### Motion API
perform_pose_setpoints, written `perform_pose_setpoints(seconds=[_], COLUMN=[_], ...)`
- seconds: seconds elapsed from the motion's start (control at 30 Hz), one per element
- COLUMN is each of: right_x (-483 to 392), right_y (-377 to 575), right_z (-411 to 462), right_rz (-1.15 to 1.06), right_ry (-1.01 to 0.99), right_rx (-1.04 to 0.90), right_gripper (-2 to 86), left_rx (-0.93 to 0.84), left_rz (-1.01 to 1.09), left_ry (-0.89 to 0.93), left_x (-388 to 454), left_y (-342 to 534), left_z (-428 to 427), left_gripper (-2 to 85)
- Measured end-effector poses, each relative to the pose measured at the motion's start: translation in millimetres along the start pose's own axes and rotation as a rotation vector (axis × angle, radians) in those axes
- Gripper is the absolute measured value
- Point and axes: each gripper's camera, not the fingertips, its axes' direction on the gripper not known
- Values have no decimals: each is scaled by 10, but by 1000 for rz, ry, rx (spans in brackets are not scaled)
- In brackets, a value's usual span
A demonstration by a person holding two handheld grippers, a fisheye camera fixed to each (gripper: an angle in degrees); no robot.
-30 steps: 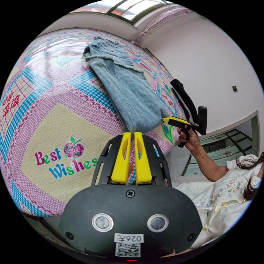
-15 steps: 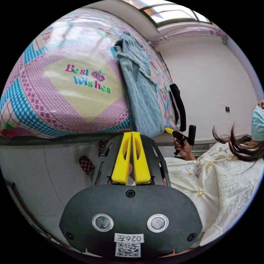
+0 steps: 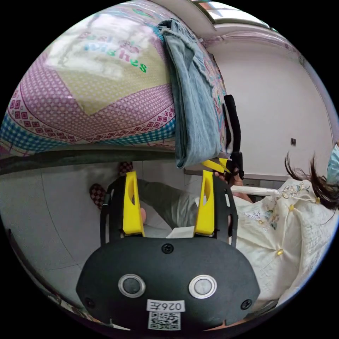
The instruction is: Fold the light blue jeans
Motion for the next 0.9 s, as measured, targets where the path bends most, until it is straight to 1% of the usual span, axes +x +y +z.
perform_pose_setpoints(seconds=[0.03,0.07,0.1,0.13,0.17,0.2,0.27,0.37,0.5,0.6,0.7,0.77,0.83,0.87,0.9], right_x=[78,135,159,197,243,266,217,45,-161,-386,-662,-845,-949,-981,-986], right_y=[-5,-24,-35,-60,-75,-69,26,239,584,716,564,253,-76,-339,-488], right_z=[47,76,83,87,74,53,-86,-279,-504,-709,-952,-1128,-1223,-1259,-1269], right_rz=[29,37,36,16,17,29,-16,-75,-116,-164,-248,-310,-358,-365,-357], right_ry=[-45,-80,-100,-163,-223,-237,-260,-237,-246,-267,-304,-355,-381,-388,-392], right_rx=[28,63,80,101,97,99,125,103,61,72,134,186,218,229,234], right_gripper=[181,178,145,79,41,22,0,-7,-8,-4,1,4,4,4,4], left_rx=[11,9,-14,-37,-34,-28,-13,-53,-123,-117,-69,-34,3,7,15], left_rz=[3,2,6,-5,3,29,85,166,216,283,434,541,643,654,647], left_ry=[57,81,166,231,249,264,276,273,379,436,476,471,460,455,453], left_x=[-112,-167,-274,-388,-430,-470,-450,-379,-356,-253,40,256,471,501,525], left_y=[-77,-117,-204,-265,-276,-273,-236,-85,209,198,-100,-386,-886,-1039,-1373], left_z=[62,83,121,134,115,59,-60,-218,-388,-591,-908,-1118,-1342,-1381,-1441], left_gripper=[189,148,65,55,50,45,39,34,35,38,43,43,42,42,41])
